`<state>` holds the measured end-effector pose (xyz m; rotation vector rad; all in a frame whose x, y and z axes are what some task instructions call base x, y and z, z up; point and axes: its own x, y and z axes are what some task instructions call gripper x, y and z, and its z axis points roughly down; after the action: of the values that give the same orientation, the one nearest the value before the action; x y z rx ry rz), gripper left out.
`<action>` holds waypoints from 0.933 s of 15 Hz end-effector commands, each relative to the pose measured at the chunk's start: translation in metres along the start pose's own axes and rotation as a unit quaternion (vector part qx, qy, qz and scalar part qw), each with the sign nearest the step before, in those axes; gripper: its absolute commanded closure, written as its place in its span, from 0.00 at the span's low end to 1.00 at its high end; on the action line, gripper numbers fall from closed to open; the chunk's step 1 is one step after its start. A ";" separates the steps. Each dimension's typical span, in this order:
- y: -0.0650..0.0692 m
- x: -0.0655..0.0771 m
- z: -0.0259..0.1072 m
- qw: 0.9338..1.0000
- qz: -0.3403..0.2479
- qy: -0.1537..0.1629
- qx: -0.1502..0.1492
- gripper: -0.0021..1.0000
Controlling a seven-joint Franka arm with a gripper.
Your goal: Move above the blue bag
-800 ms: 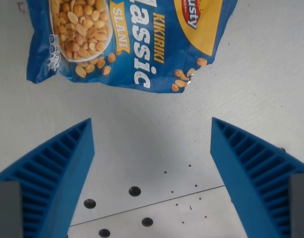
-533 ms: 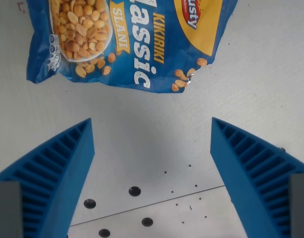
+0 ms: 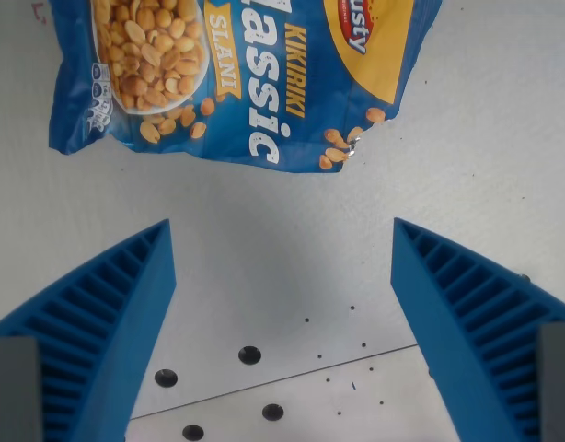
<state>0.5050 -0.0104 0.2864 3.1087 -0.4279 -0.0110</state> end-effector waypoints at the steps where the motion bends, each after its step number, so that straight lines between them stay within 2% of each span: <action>1: -0.001 0.004 0.003 1.000 -0.019 0.005 0.001 0.00; 14: -0.006 0.032 0.024 0.997 -0.078 -0.008 -0.004 0.00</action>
<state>0.5258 -0.0110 0.2613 3.1226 -0.3207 0.0269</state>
